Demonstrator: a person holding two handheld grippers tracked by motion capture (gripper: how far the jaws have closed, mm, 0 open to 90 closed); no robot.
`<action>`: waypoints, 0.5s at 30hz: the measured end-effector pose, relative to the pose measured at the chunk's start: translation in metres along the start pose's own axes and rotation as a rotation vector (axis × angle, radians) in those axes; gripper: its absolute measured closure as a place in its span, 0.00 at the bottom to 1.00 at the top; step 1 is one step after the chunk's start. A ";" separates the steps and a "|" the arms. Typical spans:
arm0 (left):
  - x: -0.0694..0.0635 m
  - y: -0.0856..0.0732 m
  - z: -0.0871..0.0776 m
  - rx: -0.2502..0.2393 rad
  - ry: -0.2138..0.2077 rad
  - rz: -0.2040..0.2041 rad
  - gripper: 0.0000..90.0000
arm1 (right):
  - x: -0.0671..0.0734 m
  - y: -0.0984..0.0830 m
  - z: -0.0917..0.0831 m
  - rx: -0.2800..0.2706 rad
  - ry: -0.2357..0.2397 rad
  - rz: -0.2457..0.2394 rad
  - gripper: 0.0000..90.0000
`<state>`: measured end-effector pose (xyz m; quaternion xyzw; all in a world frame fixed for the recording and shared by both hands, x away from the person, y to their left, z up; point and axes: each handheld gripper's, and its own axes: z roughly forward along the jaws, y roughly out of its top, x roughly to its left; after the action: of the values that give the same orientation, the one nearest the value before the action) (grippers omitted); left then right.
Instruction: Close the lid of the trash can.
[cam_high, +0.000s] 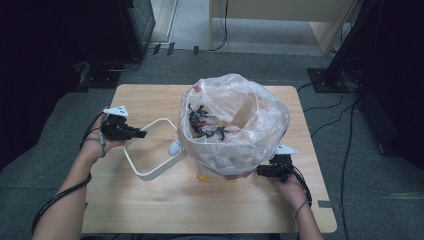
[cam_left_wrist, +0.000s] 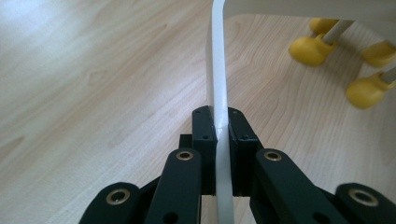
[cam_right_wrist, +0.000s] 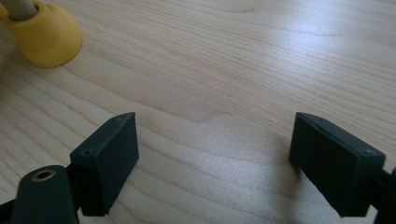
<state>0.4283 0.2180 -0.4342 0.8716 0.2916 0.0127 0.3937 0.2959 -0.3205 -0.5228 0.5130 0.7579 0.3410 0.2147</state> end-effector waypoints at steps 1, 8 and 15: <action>0.000 0.004 -0.004 -0.001 -0.004 0.008 0.94 | 0.000 0.000 0.000 0.000 0.000 0.000 0.17; 0.001 0.031 -0.036 0.007 0.003 0.030 0.94 | 0.000 0.000 0.000 0.000 0.000 0.000 0.17; -0.003 0.064 -0.070 -0.010 -0.003 0.034 0.94 | 0.000 0.000 0.000 0.001 0.000 0.002 0.17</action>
<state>0.4401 0.2310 -0.3413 0.8745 0.2761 0.0194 0.3983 0.2958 -0.3204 -0.5228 0.5137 0.7577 0.3409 0.2141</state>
